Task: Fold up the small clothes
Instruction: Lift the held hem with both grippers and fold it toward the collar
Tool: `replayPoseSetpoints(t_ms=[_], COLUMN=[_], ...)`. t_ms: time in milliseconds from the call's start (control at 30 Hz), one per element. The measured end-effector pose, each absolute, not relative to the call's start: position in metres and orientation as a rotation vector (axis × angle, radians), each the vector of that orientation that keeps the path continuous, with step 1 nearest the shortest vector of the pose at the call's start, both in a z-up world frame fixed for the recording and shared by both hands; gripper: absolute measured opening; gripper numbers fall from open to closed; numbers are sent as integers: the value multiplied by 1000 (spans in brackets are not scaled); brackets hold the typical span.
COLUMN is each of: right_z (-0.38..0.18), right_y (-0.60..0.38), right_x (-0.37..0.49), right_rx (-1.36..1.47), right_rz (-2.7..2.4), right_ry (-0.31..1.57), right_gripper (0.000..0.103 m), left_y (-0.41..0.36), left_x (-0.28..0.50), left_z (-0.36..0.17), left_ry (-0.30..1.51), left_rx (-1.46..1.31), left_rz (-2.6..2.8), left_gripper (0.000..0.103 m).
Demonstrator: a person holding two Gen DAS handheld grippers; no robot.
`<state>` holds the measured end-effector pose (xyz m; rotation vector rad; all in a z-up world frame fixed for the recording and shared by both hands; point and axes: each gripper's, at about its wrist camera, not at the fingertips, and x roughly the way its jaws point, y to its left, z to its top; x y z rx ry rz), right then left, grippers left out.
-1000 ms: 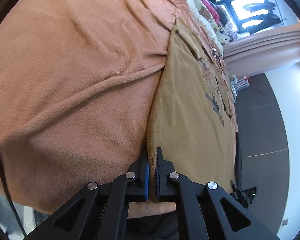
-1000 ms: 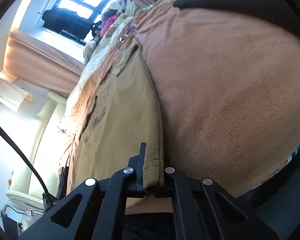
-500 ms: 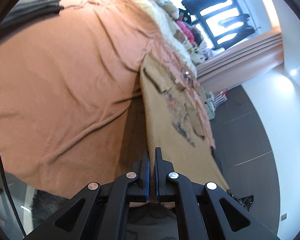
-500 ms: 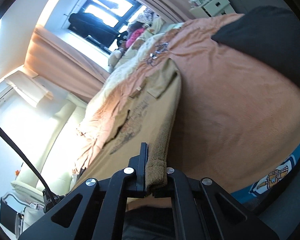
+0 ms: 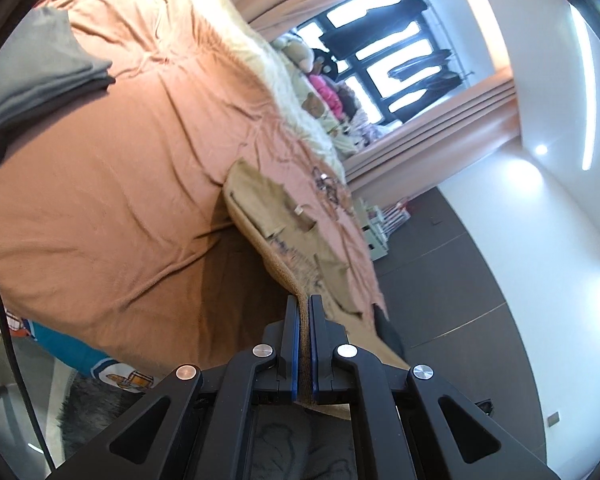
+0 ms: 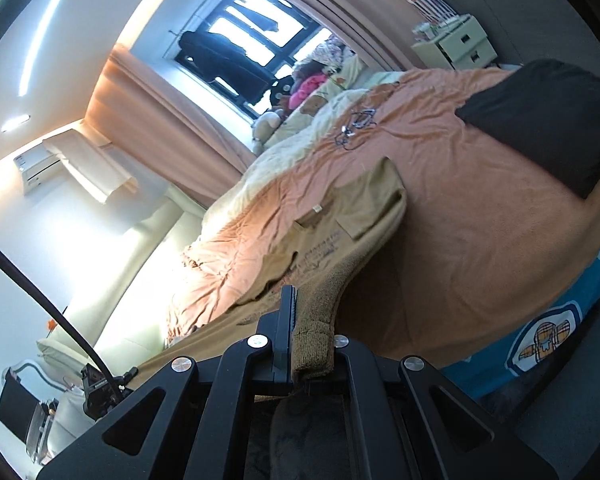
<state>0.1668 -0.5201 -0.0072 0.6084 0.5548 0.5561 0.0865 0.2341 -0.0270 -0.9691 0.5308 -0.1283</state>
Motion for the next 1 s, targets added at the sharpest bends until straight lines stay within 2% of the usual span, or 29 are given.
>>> replayPoseSetpoints(t_ms=[500,767,1000], right_z=[9,3,6], right_y=[-547,-550,-537], right_x=[124,162,220], right_rx=[565,559,549], right_rz=[646,641,615], right_ry=[460,469,502], right_gripper=[0,0,0], left_y=[217,223,235], left_x=[10,25,77], left_z=[21,22,19], left_ry=[414,429,483], left_rx=[-931,-921,-911], left_rz=[-173,-149,-113], left_gripper=[3,3,4])
